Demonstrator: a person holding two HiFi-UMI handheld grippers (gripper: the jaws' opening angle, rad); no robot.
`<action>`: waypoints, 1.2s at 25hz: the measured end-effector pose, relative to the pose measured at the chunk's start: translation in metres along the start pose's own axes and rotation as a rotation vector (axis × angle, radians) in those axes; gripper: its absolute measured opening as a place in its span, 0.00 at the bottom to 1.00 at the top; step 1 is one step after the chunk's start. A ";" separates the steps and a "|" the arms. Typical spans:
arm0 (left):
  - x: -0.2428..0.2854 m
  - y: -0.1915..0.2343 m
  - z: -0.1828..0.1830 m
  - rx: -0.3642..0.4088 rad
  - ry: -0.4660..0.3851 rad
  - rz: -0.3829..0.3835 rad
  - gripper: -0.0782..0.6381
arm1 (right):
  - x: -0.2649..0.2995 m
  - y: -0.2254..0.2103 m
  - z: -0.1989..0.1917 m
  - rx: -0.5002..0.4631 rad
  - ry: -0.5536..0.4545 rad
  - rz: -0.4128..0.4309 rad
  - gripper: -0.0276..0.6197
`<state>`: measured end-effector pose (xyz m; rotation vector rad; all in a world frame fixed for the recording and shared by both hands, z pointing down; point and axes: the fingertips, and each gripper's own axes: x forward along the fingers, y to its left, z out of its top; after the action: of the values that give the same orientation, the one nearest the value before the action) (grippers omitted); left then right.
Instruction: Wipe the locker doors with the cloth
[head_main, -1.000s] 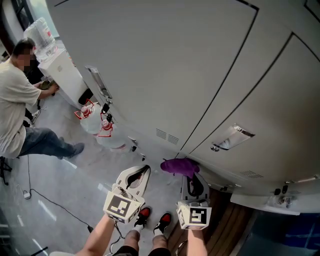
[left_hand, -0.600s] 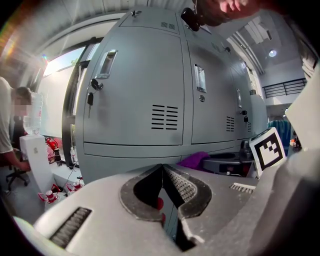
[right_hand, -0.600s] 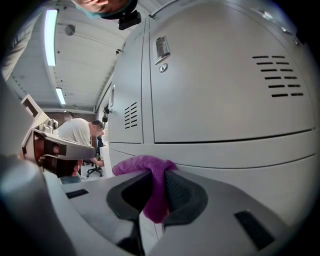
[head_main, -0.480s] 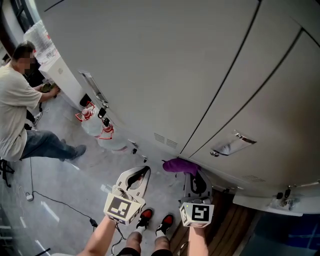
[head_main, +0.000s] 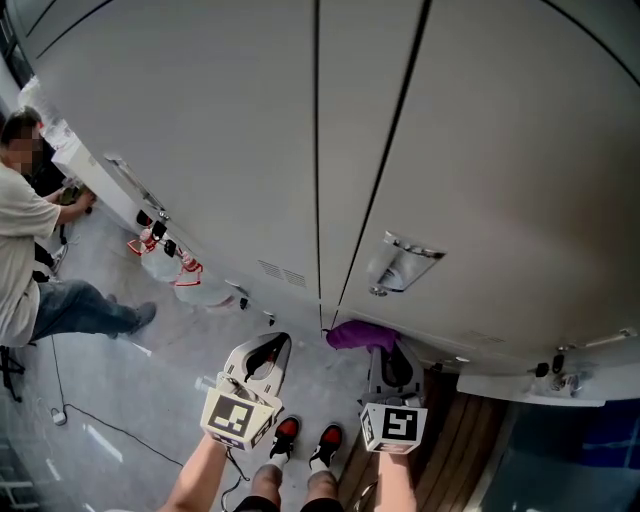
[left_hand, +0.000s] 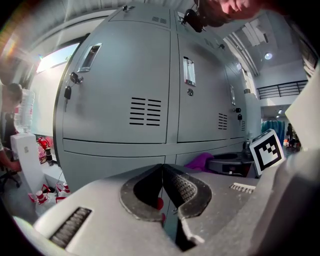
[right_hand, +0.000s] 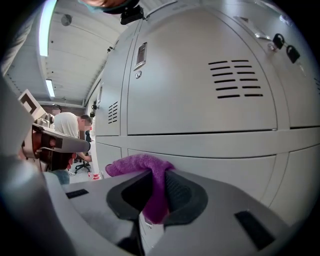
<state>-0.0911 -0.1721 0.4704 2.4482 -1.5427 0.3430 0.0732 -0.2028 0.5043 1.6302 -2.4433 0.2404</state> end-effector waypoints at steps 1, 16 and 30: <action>0.003 -0.004 0.000 0.001 -0.001 -0.007 0.14 | -0.003 -0.006 0.000 0.002 -0.005 -0.010 0.14; 0.031 -0.068 -0.001 0.026 0.007 -0.084 0.14 | -0.060 -0.104 -0.015 0.017 0.011 -0.185 0.14; 0.042 -0.096 -0.003 0.033 0.007 -0.107 0.14 | -0.080 -0.133 -0.021 0.026 0.011 -0.216 0.14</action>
<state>0.0125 -0.1663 0.4799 2.5393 -1.4074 0.3605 0.2272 -0.1769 0.5087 1.8807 -2.2408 0.2475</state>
